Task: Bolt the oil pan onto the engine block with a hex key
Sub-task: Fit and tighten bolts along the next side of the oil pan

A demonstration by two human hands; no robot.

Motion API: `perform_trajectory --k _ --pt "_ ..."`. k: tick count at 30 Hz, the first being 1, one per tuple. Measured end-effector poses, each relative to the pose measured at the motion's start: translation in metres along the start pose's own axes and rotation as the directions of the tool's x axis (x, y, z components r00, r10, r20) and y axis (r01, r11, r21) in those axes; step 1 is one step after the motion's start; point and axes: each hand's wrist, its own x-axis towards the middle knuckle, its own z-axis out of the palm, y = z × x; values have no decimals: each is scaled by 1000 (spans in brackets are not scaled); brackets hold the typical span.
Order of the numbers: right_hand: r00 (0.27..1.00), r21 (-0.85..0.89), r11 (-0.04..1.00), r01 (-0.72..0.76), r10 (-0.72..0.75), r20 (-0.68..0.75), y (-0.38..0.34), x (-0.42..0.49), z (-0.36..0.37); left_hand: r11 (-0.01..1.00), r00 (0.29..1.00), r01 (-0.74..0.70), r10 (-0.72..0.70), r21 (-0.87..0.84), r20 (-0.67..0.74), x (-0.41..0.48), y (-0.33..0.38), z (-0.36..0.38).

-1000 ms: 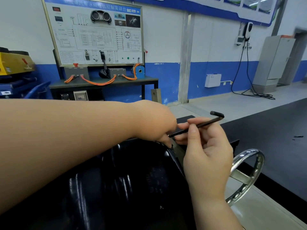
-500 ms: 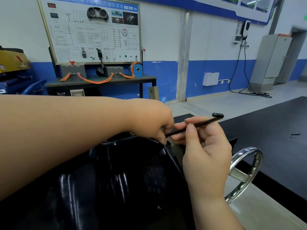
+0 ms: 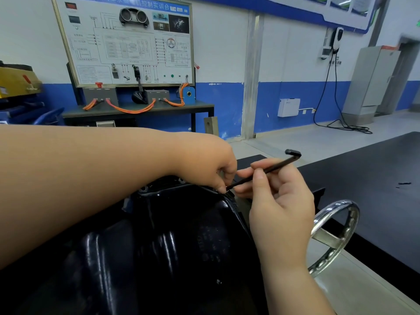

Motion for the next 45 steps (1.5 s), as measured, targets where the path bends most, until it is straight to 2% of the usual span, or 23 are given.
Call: perform_trajectory --k 8,23,27,33,45 --pt "998 -17 998 55 -54 43 1 0 0 992 1000 -5 4 -127 -4 -3 -4 3" --pt "988 -83 987 134 -126 94 1 -1 -1 989 1000 -15 11 -148 -28 -4 -8 1" --pt "991 -103 987 125 -120 58 1 -1 -1 988 1000 -8 6 -157 -7 -5 -7 1" --pt "998 -55 996 65 -64 16 3 -2 -1 979 999 -18 8 -201 -53 -5 -5 0" --pt "990 -86 989 124 -117 84 1 -1 -1 964 999 -23 12 -265 -45 -3 -6 0"
